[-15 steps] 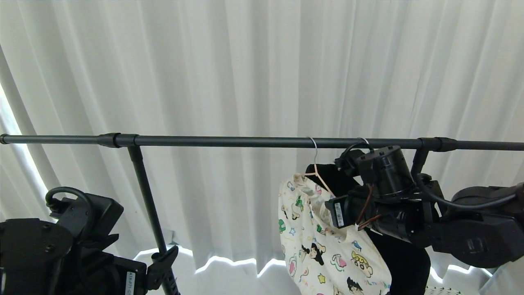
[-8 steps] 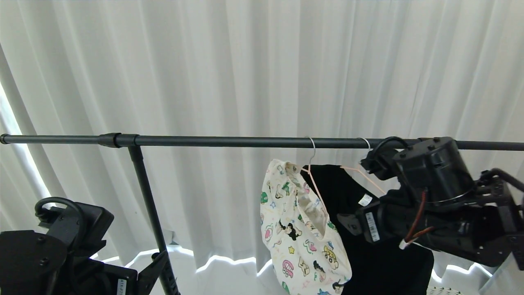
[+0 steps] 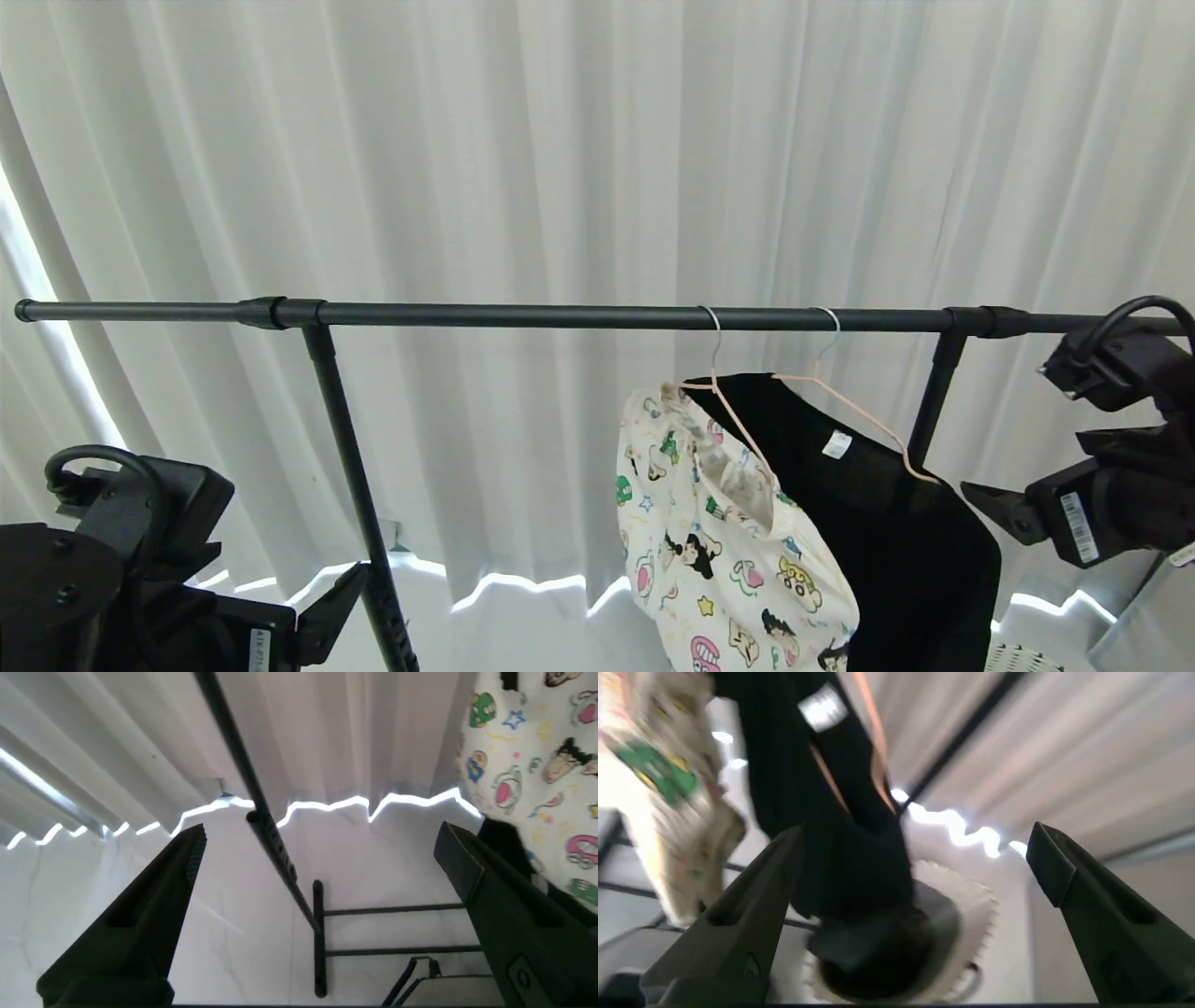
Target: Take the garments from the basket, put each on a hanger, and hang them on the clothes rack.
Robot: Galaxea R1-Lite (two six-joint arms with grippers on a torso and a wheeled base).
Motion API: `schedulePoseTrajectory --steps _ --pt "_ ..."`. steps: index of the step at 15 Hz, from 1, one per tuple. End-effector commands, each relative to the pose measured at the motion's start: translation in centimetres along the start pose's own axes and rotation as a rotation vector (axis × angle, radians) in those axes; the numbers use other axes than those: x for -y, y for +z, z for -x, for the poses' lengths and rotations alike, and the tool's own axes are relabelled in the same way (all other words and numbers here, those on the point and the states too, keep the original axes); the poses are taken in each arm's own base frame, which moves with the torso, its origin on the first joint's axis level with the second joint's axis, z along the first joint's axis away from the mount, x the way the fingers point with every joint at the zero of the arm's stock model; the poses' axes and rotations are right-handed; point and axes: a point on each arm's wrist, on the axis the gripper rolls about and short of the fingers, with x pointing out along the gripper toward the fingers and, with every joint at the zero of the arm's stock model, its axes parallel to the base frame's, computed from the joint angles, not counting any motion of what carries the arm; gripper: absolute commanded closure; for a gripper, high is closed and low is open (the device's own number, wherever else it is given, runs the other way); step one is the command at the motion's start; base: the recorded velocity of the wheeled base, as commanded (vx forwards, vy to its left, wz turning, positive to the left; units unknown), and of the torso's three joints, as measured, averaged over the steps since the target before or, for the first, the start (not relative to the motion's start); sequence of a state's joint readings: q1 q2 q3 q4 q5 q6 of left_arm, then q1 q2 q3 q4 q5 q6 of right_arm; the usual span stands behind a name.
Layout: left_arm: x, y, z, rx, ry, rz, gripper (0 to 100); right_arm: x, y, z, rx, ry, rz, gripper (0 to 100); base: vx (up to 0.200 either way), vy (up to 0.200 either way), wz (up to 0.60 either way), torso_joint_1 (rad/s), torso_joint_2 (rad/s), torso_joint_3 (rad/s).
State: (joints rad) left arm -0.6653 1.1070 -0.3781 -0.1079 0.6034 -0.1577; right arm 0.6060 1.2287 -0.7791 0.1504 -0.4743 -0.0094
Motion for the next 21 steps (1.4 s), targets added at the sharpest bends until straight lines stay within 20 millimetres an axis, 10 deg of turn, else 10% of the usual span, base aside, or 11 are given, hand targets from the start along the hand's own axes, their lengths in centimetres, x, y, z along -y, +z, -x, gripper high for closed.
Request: schedulePoseTrajectory --steps 1,21 --pt "-0.6 0.4 -0.1 0.007 0.042 0.035 0 1.6 -0.3 1.2 0.037 -0.048 -0.033 0 -0.2 0.0 0.0 -0.002 0.0 0.002" --pt "-4.2 -1.1 -0.3 -0.04 0.27 0.112 0 5.3 -4.8 2.2 -0.055 -0.268 -0.058 0 -0.17 0.0 0.0 -0.001 0.0 0.002"
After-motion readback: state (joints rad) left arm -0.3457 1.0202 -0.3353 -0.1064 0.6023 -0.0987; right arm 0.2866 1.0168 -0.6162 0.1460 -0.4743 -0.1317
